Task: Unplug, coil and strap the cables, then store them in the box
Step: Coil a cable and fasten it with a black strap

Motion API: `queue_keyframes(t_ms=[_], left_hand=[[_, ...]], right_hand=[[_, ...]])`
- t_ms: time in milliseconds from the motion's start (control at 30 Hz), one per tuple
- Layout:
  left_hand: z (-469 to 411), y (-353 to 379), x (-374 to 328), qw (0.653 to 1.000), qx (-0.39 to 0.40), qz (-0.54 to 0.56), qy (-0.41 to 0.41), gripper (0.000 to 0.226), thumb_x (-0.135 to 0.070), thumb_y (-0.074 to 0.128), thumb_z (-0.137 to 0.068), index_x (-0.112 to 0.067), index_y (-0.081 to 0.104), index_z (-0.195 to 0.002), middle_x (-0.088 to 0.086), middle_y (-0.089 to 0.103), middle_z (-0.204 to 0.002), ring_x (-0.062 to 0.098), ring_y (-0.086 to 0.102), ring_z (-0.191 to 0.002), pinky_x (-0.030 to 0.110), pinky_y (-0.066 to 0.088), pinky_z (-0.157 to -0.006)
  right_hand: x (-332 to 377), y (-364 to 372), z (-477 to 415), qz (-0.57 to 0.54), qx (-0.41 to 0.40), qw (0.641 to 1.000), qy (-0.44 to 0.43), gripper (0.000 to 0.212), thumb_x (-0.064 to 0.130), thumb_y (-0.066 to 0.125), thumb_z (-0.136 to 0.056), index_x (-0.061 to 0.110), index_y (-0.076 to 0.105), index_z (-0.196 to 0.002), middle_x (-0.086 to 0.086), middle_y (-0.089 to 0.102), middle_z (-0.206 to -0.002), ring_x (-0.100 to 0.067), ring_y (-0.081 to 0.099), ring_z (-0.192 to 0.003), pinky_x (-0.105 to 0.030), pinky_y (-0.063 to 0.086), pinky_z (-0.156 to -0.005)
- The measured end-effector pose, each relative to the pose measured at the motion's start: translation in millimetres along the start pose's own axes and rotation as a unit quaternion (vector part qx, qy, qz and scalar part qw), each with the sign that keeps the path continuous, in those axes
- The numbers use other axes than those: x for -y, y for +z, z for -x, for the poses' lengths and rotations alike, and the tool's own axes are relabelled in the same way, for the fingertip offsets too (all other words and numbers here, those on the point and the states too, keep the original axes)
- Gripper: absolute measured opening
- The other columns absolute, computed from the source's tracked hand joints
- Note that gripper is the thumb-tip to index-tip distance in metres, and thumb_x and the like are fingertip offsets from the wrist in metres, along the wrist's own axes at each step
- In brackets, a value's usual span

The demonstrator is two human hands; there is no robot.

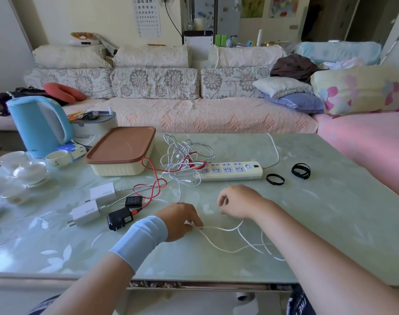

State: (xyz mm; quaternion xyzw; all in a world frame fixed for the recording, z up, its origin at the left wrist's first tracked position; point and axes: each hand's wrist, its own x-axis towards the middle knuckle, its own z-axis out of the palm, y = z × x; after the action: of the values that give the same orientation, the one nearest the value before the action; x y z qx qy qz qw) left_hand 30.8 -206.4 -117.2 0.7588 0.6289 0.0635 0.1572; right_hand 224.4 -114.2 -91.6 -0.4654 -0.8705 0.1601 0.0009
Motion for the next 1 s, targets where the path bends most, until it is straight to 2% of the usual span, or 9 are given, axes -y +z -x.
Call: queue_keyframes(t_ms=[100,200,300,533,700,767,833,900,1000], left_hand=[[-1,-2,1,0.998,-0.012,-0.052,0.028,0.033,-0.025,0.065,-0.085,-0.040,0.067,-0.114,-0.014,0.056,-0.122,0.008,0.043,-0.117,0.025,0.031,-0.106],[-5,-4,1,0.995,-0.023,-0.091,0.026,0.026,-0.040,0.068,-0.083,-0.036,0.067,-0.109,-0.010,0.057,-0.120,0.012,0.046,-0.116,0.026,0.029,-0.106],[-12,-9,-2,0.995,-0.009,-0.095,-0.018,0.022,-0.040,0.063,-0.089,-0.030,0.068,-0.108,-0.005,0.061,-0.116,0.017,0.054,-0.112,0.027,0.040,-0.098],[-13,-25,-6,0.983,0.019,0.162,-0.085,0.024,-0.017,0.043,-0.099,-0.025,0.064,-0.089,-0.004,0.051,-0.068,0.014,0.053,-0.061,0.023,0.046,-0.065],[10,-42,-5,0.814,0.058,0.573,-0.073,0.023,-0.010,0.041,-0.101,-0.008,0.053,-0.082,0.003,0.024,-0.060,0.018,0.036,-0.047,0.036,0.048,-0.066],[17,-50,-7,0.751,0.050,0.658,-0.035,0.016,-0.016,0.045,-0.096,-0.011,0.051,-0.083,0.000,0.021,-0.060,0.017,0.031,-0.048,0.034,0.045,-0.062],[21,-58,-10,0.684,0.022,0.729,0.003,0.006,-0.018,0.048,-0.089,-0.013,0.050,-0.085,-0.002,0.022,-0.060,0.017,0.030,-0.048,0.033,0.043,-0.062],[25,-65,-14,0.631,-0.007,0.774,0.045,0.007,-0.015,0.044,-0.091,-0.015,0.051,-0.088,-0.004,0.027,-0.059,0.015,0.033,-0.048,0.035,0.045,-0.066],[27,-75,-30,0.590,-0.043,0.802,0.088,0.014,-0.011,0.040,-0.095,-0.015,0.052,-0.090,-0.003,0.036,-0.062,0.014,0.039,-0.051,0.034,0.046,-0.068]], right_hand=[[-15,1,-10,0.004,-0.022,0.999,0.037,0.016,0.025,0.065,-0.084,0.030,0.073,-0.097,0.006,0.064,-0.107,-0.019,0.059,-0.104,-0.029,0.048,-0.089],[-30,7,-22,-0.013,-0.041,0.997,0.059,0.019,0.023,0.060,-0.082,0.027,0.054,-0.065,0.002,0.057,-0.083,-0.025,0.055,-0.086,-0.031,0.045,-0.071],[-29,4,-21,-0.040,-0.052,0.997,0.033,0.015,0.026,0.060,-0.086,0.024,0.073,-0.093,0.009,0.069,-0.101,-0.018,0.062,-0.099,-0.031,0.050,-0.087],[6,-15,16,-0.283,0.036,0.957,-0.058,0.031,0.044,0.060,-0.094,0.017,0.074,-0.090,0.004,0.076,-0.087,-0.018,0.066,-0.060,-0.029,0.047,-0.065],[-5,-29,23,-0.326,-0.007,0.943,-0.060,0.013,0.028,0.078,-0.083,0.015,0.077,-0.085,0.005,0.069,-0.068,-0.005,0.048,-0.056,-0.019,0.037,-0.052],[-10,-29,15,-0.334,-0.106,0.935,-0.052,0.011,0.021,0.082,-0.078,0.018,0.076,-0.088,0.004,0.070,-0.076,-0.005,0.056,-0.068,-0.024,0.044,-0.069],[-9,-30,8,-0.218,-0.260,0.939,-0.053,0.044,0.029,0.085,-0.070,0.021,0.072,-0.112,0.000,0.067,-0.107,-0.014,0.056,-0.100,-0.030,0.042,-0.094],[1,-38,8,-0.144,-0.429,0.885,-0.110,0.059,0.036,0.080,-0.065,0.017,0.065,-0.119,-0.004,0.057,-0.118,-0.020,0.048,-0.112,-0.033,0.036,-0.100],[36,-57,24,-0.189,-0.540,0.798,-0.188,0.021,0.035,0.064,-0.079,0.018,0.056,-0.072,0.002,0.054,-0.077,-0.017,0.052,-0.074,-0.033,0.044,-0.069]])
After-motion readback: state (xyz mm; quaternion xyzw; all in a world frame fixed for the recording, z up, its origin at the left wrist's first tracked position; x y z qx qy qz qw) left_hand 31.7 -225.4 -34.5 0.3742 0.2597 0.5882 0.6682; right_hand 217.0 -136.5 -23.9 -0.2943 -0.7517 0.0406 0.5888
